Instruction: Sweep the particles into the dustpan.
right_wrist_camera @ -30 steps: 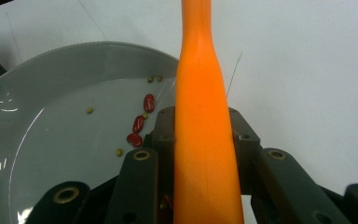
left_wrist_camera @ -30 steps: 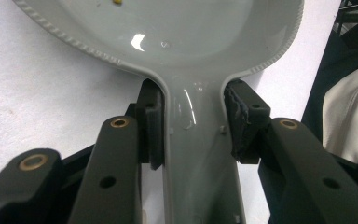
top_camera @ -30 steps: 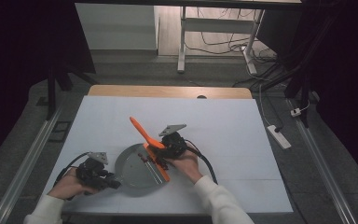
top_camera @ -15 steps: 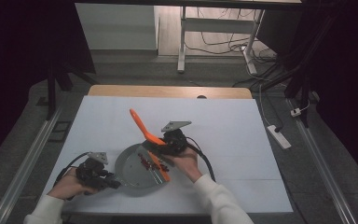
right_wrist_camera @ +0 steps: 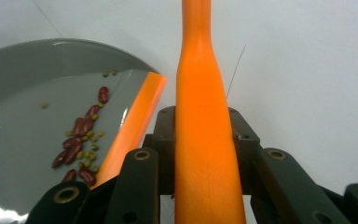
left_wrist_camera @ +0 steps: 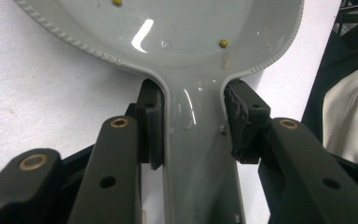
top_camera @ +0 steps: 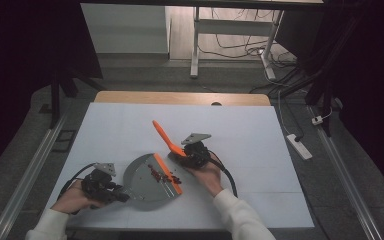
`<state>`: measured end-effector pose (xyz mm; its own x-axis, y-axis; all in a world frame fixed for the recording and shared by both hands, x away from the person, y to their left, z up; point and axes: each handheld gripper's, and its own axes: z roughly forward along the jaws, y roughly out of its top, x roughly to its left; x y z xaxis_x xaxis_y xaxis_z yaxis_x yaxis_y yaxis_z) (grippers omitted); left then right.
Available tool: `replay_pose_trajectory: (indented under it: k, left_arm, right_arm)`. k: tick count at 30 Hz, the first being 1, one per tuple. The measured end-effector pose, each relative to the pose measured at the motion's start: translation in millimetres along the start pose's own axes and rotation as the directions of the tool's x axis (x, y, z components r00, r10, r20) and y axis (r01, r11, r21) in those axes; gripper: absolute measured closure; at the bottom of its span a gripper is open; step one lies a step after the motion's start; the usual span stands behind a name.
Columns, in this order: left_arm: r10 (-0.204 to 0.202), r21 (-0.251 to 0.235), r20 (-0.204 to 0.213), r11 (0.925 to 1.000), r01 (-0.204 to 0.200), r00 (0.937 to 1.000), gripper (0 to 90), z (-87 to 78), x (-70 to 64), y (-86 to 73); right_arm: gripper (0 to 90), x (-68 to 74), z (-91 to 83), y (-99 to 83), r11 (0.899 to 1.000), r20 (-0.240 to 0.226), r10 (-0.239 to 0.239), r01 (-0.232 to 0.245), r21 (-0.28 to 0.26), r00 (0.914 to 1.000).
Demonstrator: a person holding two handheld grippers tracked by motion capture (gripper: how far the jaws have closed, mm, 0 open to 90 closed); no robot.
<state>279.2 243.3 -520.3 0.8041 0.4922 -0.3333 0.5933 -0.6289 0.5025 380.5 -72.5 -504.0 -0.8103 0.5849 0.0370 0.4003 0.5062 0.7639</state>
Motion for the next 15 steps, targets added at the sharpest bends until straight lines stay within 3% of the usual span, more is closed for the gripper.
replay_pose_trajectory:
  k: [5,11,15]
  left_arm:
    - [0.002,-0.001,-0.002,1.0000,-0.002,1.0000,61.5,-0.2,-0.2,0.0]
    - [0.000,-0.003,-0.003,1.0000,0.000,1.0000,61.5,-1.0,-0.9,-0.2]
    - [-0.002,0.000,-0.004,1.0000,0.002,1.0000,61.5,-3.1,-1.2,-1.7]
  right_arm:
    - [70.2,10.8,0.1,-2.8,1.000,-0.041,0.007,-0.007,-0.004,0.9991]
    - [70.1,19.9,0.5,-4.4,1.000,-0.033,0.002,-0.002,-0.014,0.9995]
    - [70.2,18.3,0.1,-4.8,1.000,-0.029,0.006,-0.007,-0.019,0.9996]
